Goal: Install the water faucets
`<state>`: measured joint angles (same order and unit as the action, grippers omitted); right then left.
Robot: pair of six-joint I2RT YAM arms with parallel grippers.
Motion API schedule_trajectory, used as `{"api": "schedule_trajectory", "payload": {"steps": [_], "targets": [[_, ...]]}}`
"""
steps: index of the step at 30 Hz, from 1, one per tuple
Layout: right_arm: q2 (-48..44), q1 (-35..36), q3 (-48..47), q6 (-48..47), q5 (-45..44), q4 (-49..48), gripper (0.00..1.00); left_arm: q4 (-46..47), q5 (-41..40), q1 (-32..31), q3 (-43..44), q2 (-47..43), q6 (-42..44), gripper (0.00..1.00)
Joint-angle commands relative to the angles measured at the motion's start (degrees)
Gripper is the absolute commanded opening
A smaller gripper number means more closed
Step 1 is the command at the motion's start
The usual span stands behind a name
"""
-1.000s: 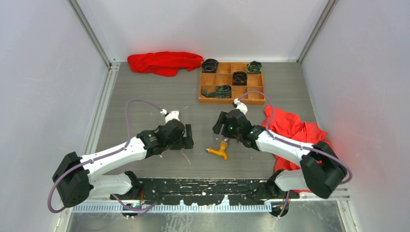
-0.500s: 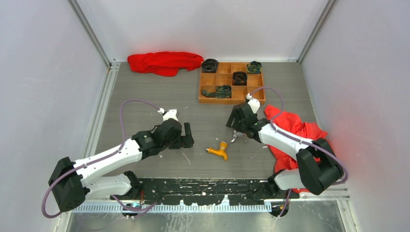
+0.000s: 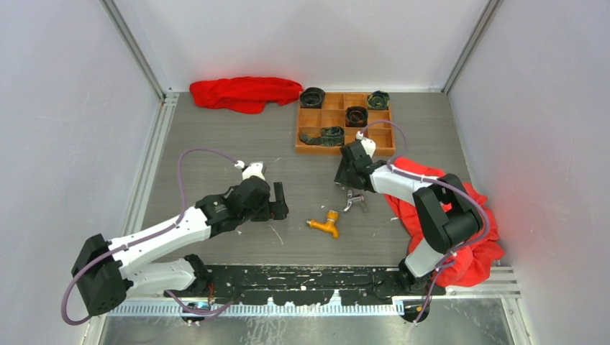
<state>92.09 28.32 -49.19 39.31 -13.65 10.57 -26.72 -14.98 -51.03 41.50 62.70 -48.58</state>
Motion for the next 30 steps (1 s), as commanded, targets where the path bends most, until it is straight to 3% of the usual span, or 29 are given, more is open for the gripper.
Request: {"api": "schedule_trajectory", "payload": {"steps": [1,8,17,22,30], "targets": [[2.0,0.0,-3.1,-1.1,4.5,-1.0,0.48,0.5,-2.2,0.1,1.4,-2.2,1.1,0.97],[1.7,0.0,-3.3,-3.3,7.6,-1.7,0.27,0.3,-3.3,0.1,1.0,-3.0,1.1,0.97],[0.0,0.7,-2.4,-5.6,21.3,-6.7,0.20,1.3,-1.8,0.1,0.8,-3.2,2.0,0.99],[0.2,0.9,-2.0,-4.0,30.3,-11.2,0.16,6.7,2.3,0.2,-0.4,-4.3,1.8,0.99],[2.8,1.6,0.0,8.8,46.2,-23.8,0.17,16.6,8.4,2.7,-3.3,-2.7,-6.0,0.95]]}}
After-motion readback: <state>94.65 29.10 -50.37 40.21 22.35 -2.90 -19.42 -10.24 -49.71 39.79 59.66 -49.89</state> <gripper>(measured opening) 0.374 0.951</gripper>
